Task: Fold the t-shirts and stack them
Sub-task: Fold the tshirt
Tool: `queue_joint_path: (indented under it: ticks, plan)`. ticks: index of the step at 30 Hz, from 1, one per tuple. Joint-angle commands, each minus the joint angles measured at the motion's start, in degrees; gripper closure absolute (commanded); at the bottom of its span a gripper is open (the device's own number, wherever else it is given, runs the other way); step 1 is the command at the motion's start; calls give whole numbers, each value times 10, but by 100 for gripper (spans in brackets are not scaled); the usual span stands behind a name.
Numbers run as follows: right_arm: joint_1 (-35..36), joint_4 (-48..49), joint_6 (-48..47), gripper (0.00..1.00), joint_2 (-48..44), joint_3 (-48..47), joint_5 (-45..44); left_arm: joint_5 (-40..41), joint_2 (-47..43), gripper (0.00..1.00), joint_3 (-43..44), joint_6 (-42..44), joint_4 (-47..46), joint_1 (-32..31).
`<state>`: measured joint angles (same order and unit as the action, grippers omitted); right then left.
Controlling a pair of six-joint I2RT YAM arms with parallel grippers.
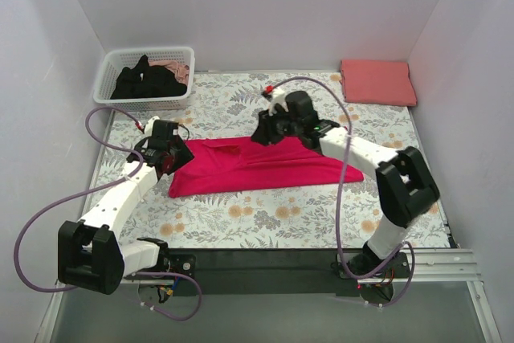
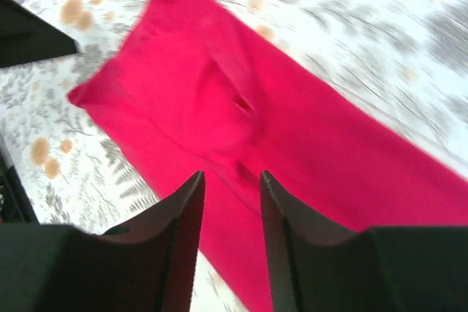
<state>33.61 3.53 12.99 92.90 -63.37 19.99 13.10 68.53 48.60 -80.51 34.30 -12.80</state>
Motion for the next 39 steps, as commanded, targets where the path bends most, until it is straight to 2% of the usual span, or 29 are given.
queue_joint_path:
  ticks: [1,7,13,16,21,32,39]
  plan:
    - [65,24,-37,58,94,-92,34,-11,-8,55,-27,16,-23,1]
    - [113,24,-47,62,238,-219,30,-7,-25,56,-74,20,-70,2]
    - [127,24,-43,62,329,-286,37,-8,-31,56,-71,40,-64,3]
    - [126,23,-48,62,352,-308,13,-3,-38,56,-76,40,-60,3]
    - [109,24,-46,62,371,-316,-19,-9,-47,56,-82,37,-60,3]
    - [48,39,-23,61,371,-297,-15,-14,-33,57,-82,37,-61,3]
    - [20,38,-22,61,294,-240,-13,-19,-22,54,-82,37,-62,3]
